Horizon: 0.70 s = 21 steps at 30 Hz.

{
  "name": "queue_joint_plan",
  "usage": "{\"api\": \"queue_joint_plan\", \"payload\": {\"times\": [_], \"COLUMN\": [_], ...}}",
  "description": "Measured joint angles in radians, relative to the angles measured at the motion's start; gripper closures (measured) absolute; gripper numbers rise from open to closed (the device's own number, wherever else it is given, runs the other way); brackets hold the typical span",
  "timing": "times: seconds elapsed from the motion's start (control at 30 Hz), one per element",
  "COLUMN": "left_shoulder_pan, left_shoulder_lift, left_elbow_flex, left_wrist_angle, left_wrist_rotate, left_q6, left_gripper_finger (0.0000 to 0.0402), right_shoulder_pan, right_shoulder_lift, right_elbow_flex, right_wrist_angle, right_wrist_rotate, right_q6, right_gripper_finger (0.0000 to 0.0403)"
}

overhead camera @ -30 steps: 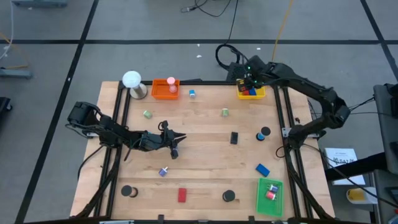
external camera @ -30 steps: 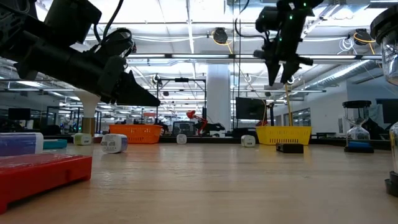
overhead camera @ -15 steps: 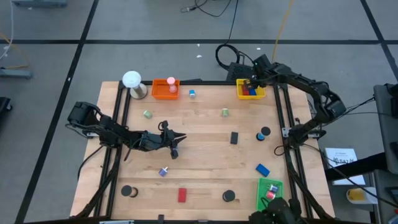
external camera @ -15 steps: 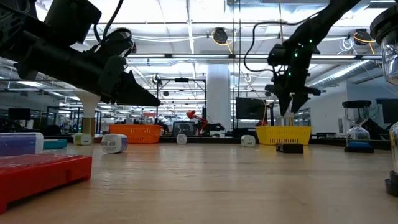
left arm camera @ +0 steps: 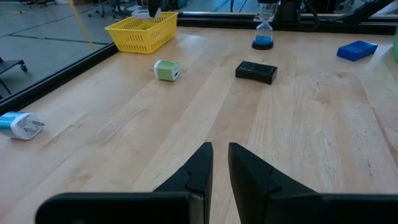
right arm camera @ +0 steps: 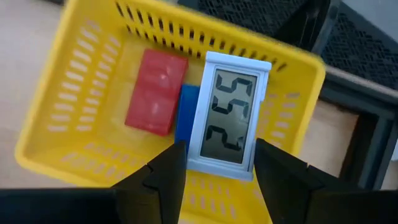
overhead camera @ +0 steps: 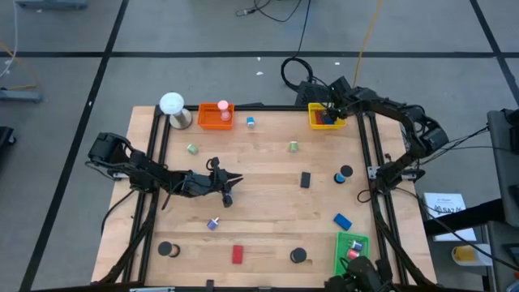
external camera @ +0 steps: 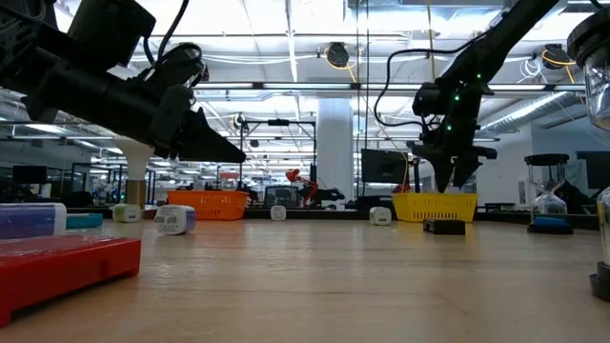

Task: Pick & Place Office items
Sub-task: Put the white timer into the yellow basket

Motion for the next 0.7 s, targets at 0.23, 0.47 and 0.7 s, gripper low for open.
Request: {"api": "queue_joint_plan", "payload": {"times": [0.23, 0.47, 0.7], "left_shoulder_pan": [0.0, 0.0, 0.0], "left_shoulder_lift": [0.0, 0.0, 0.0], "left_elbow_flex": [0.0, 0.0, 0.0], "left_wrist_angle": [0.0, 0.0, 0.0], "left_wrist_rotate": [0.0, 0.0, 0.0], "left_q6": [0.0, 0.0, 0.0], "left_gripper_finger": [0.0346, 0.0346, 0.0346], "right_shoulder_pan": [-0.005, -0.004, -0.004], "right_shoulder_lift": [0.001, 0.002, 0.056], "right_elbow_flex": [-0.042, -0.043, -0.043], "right_wrist_angle": [0.012, 0.04, 0.046], "right_wrist_rotate": [0.046, 0.046, 0.046], "right_q6": [-0.005, -0.002, -0.001], "right_gripper_finger": [0.0236, 0.0236, 0.0236]}}
